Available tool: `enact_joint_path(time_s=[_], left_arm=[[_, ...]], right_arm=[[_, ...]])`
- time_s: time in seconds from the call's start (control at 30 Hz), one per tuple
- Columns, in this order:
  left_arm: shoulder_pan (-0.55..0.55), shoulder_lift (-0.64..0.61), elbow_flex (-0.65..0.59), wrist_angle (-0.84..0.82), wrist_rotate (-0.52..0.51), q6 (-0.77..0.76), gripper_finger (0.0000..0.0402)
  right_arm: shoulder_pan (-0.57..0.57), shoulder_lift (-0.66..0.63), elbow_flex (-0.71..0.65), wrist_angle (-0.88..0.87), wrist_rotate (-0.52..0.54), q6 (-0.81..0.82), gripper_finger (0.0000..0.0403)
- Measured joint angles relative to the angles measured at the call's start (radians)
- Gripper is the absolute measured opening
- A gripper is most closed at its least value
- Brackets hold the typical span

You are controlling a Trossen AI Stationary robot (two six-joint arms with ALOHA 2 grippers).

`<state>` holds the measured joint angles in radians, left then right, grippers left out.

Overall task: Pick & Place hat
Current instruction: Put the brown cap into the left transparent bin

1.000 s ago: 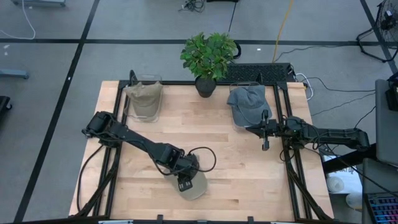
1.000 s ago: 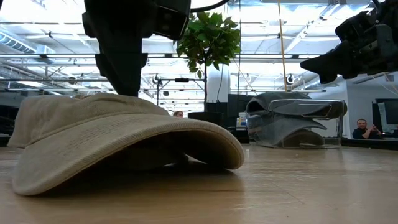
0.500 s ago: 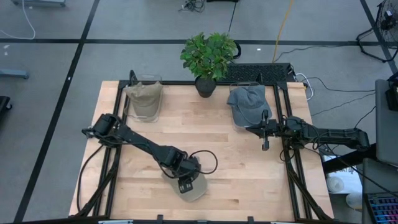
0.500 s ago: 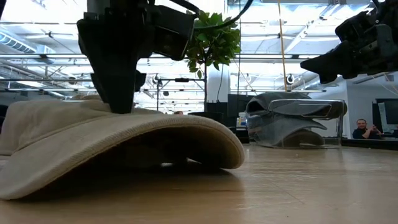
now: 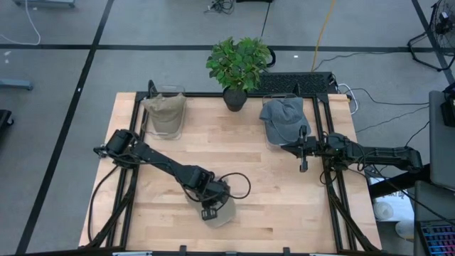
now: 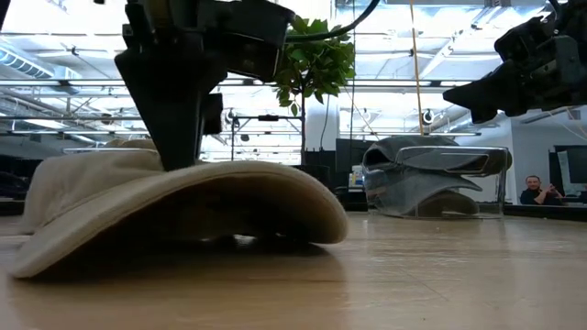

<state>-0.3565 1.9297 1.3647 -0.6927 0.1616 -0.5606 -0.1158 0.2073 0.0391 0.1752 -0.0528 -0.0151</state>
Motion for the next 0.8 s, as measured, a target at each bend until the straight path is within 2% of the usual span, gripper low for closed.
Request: enact_joint_path(time_s=[0.07,0.13,0.33,0.43,0.5,0.57,0.7,0.8], left_arm=[[-0.007,-0.001,0.014,-0.044,-0.008,0.048,0.001],[-0.022,-0.017,0.054,-0.153,-0.078,0.071,0.0006],[-0.059,-0.061,0.278,-0.612,-0.41,0.126,0.0005],[-0.073,-0.114,0.341,-0.799,-0.609,0.184,0.0006],[-0.078,-0.165,0.34,-0.878,-0.753,0.233,0.0005],[-0.066,-0.236,0.307,-0.878,-0.852,0.284,0.0004],[-0.011,-0.399,0.201,-0.877,-0.995,0.333,0.0005],[0.051,-0.524,0.078,-0.882,-1.026,0.356,0.0004]], right_arm=[[0.0,0.0,0.0,0.0,0.0,0.0,0.0],[0.0,0.0,0.0,0.0,0.0,0.0,0.0],[0.0,0.003,0.0,0.0,0.0,0.0,0.0],[0.0,0.004,0.0,0.005,0.0,0.0,0.0],[0.0,0.005,0.0,0.006,0.0,0.0,0.0],[0.0,0.005,0.0,0.008,0.0,0.0,0.0],[0.0,0.005,0.0,0.008,0.0,0.0,0.0],[0.0,0.005,0.0,0.008,0.0,0.0,0.0]])
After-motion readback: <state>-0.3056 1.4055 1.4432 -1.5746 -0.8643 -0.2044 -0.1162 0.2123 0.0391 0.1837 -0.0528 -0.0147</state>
